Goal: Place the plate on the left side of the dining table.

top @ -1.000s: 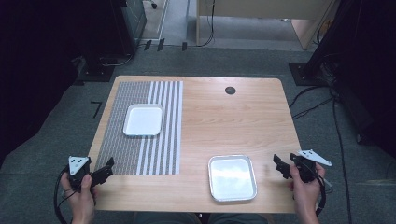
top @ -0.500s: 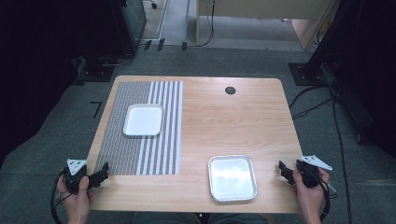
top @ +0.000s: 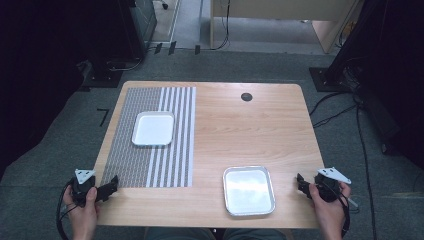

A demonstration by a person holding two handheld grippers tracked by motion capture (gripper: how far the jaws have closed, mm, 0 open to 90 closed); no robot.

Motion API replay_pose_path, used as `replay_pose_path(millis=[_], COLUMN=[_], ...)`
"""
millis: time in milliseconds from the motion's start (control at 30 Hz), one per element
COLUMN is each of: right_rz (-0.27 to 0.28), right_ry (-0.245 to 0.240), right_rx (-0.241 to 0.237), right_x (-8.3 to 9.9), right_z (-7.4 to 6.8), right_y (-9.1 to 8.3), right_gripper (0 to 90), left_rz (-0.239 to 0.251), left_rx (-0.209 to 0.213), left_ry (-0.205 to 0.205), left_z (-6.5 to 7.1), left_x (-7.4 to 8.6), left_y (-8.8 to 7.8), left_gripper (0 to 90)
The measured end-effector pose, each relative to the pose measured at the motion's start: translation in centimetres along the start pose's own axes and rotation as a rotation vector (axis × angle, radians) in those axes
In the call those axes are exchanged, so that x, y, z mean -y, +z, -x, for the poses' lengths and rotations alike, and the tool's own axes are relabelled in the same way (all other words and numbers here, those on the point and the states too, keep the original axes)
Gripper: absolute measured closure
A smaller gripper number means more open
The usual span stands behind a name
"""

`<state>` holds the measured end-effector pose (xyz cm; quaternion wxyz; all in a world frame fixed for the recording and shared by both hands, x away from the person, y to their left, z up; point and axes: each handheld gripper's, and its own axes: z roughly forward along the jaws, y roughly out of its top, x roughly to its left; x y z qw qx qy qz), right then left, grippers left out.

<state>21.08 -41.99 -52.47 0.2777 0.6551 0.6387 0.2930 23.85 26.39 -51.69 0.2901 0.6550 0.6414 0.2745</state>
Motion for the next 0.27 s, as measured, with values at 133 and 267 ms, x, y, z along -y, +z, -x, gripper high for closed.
replay_pose_path(millis=[133,267], right_rz=[-0.008,-0.007], right_ry=[0.015,0.026], right_rx=[0.018,0.003], right_x=[0.0,-0.1], right_z=[-0.1,0.0], right_y=[0.1,0.1], right_gripper=[14.0,12.1], left_rz=[0.060,0.126], left_rx=[0.019,-0.001], left_ry=[-0.127,-0.177], left_z=[-0.1,0.5], left_x=[-0.7,-1.8], left_y=[-1.5,-2.6], left_gripper=[13.5,13.5])
